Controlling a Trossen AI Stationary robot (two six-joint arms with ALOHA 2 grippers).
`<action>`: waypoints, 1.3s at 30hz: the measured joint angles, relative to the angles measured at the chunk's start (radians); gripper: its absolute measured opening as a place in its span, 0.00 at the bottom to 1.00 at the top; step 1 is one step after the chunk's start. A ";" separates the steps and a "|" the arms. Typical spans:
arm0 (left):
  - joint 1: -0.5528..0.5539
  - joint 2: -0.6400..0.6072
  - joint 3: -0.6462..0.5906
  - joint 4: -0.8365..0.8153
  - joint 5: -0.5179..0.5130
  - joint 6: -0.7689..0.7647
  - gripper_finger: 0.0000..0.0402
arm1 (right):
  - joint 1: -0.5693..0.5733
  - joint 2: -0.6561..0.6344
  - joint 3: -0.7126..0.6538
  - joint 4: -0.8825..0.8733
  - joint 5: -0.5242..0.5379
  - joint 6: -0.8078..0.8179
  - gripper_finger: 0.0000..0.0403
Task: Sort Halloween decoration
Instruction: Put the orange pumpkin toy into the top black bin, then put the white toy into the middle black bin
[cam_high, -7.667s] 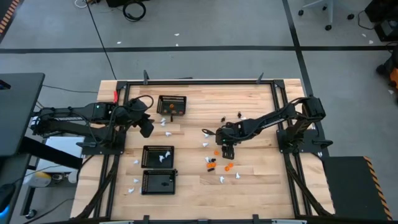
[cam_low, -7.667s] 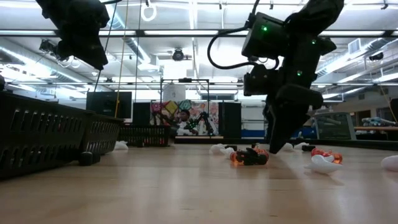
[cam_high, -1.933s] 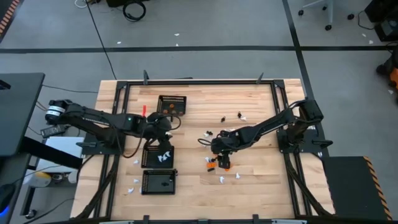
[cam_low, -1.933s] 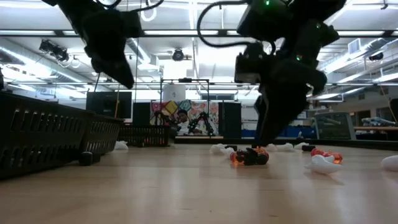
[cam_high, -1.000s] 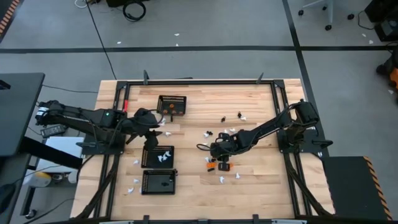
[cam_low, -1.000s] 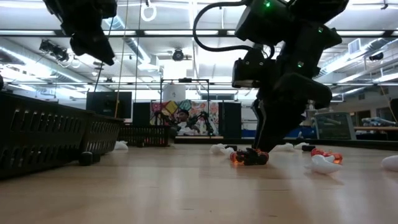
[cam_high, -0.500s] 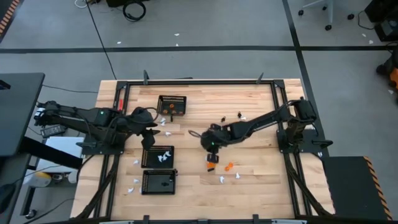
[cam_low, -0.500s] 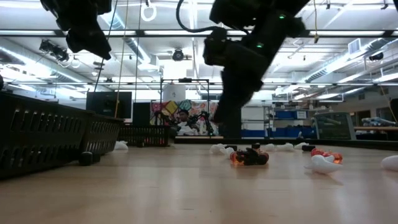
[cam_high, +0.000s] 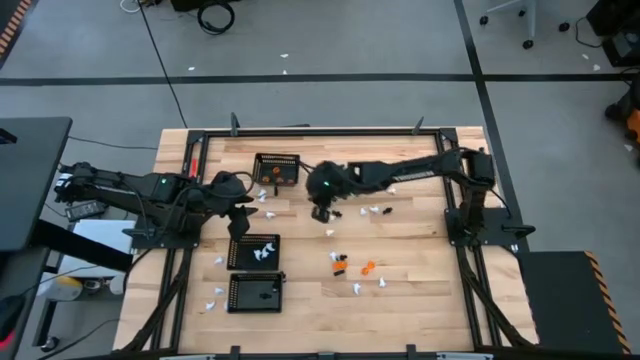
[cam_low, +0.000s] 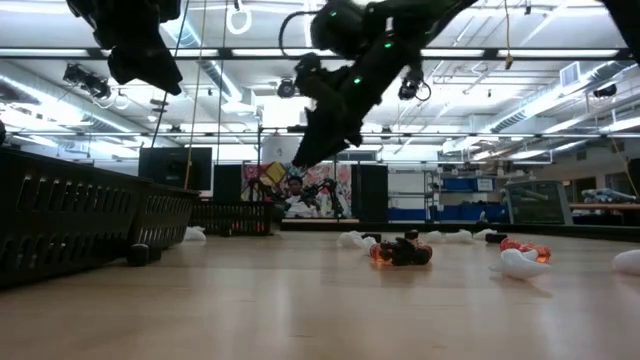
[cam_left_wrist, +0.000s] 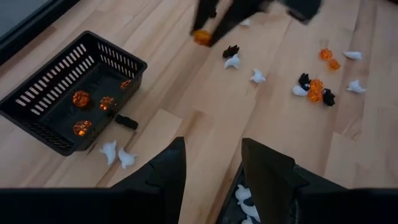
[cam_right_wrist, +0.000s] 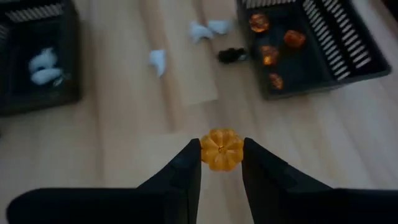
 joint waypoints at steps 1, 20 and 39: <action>0.000 -0.002 0.000 -0.001 -0.002 -0.004 0.40 | -0.013 0.024 0.035 -0.021 -0.009 -0.010 0.26; 0.000 -0.005 0.000 0.006 -0.007 -0.071 0.40 | -0.203 0.505 0.702 -0.236 -0.171 -0.065 0.27; 0.000 -0.005 0.000 0.000 -0.007 -0.046 0.40 | -0.232 0.502 0.746 -0.327 -0.245 -0.049 0.39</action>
